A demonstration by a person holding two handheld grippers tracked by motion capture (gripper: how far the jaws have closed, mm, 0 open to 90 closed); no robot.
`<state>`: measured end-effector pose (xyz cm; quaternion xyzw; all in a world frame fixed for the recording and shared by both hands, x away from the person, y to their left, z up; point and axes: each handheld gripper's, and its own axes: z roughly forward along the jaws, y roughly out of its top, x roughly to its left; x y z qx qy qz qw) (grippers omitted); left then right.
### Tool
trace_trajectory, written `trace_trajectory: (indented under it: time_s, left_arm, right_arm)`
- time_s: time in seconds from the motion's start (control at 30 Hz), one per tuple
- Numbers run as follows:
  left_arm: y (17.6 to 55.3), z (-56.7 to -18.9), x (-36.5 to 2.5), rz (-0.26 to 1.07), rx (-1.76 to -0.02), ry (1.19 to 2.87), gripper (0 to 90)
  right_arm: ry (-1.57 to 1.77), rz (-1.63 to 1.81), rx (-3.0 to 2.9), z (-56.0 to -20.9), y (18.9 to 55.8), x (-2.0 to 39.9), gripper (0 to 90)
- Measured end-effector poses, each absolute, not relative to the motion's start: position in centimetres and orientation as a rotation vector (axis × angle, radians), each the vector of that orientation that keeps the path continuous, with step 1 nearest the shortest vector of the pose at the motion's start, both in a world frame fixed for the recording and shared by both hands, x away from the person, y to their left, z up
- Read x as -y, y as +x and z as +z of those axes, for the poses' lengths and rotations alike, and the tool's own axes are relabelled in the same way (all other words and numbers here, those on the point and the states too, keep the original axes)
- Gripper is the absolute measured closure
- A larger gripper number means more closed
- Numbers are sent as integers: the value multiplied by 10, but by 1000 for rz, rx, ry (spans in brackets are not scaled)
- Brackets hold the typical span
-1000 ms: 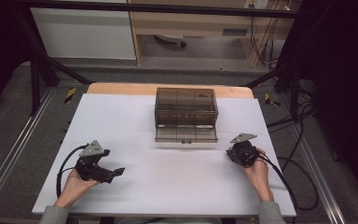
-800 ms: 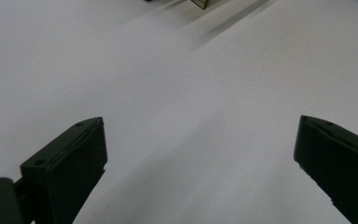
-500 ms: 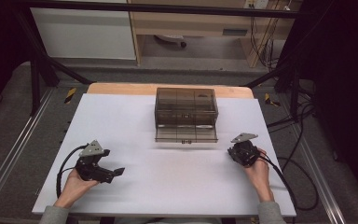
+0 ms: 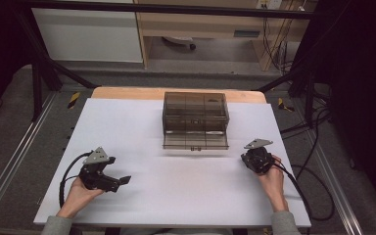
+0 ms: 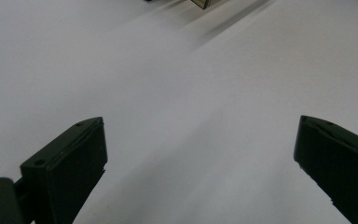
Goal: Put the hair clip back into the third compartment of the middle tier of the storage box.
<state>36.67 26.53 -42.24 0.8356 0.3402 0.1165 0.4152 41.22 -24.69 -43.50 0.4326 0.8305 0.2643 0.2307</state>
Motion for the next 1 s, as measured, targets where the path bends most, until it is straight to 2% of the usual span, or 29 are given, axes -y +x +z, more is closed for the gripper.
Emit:
trace_trajectory:
  time_s: [1.0]
  left_arm:
    - [367, -422, -266, 293, -855, 2096, 23]
  right_arm:
    - [1202, 757, -2246, -427, 409, 249, 895]
